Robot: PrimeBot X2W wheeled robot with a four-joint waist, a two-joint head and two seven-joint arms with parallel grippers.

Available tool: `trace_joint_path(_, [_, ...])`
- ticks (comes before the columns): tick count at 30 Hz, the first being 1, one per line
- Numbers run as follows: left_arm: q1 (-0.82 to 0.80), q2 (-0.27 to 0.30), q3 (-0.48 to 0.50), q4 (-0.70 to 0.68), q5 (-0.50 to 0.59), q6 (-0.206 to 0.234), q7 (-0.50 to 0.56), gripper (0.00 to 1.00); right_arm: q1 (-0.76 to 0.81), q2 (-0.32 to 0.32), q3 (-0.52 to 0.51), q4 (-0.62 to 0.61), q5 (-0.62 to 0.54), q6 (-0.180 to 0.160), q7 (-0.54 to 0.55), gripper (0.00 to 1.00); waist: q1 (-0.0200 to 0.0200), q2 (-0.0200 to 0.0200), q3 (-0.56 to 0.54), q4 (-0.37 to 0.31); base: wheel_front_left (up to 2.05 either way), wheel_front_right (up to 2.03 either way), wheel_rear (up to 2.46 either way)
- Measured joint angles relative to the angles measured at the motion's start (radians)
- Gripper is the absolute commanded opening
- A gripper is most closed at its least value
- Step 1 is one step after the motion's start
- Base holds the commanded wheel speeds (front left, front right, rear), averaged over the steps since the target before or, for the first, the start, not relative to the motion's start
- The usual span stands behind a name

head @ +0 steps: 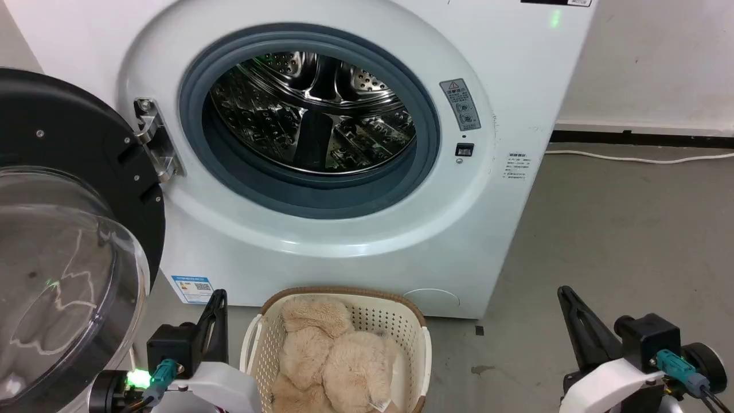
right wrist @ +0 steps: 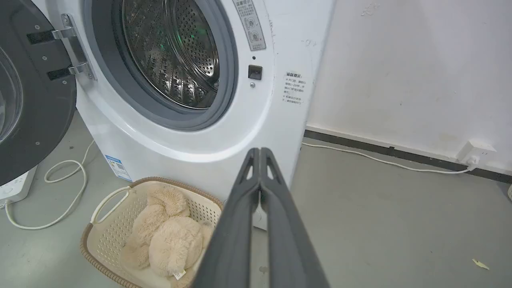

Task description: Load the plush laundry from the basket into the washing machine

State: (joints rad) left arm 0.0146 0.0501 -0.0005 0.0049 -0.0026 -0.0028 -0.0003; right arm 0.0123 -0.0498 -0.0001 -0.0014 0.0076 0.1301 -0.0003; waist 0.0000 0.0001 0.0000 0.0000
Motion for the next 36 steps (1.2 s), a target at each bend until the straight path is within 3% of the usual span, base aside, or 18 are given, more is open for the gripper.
trace_joint_path(25, [0.0,0.0,0.0,0.0,0.0,0.0,0.0,0.0,0.0,0.0,0.0,0.0,0.0,0.0,0.0,0.0,0.0,0.0,0.0,0.0,0.0,0.0,0.0])
trace_joint_path(26, [0.0,0.0,0.0,0.0,0.0,0.0,0.0,1.0,0.0,0.0,0.0,0.0,0.001,0.0,0.0,1.0,0.0,0.0,0.0,0.0,0.0,0.0,0.0])
trace_joint_path(36, [0.001,0.0,-0.021,0.003,-0.001,0.0,-0.009,1.0,0.002,0.0,-0.007,-0.001,0.013,0.0,-0.007,1.0,0.0,0.0,0.003,-0.002,0.0,0.0,0.0])
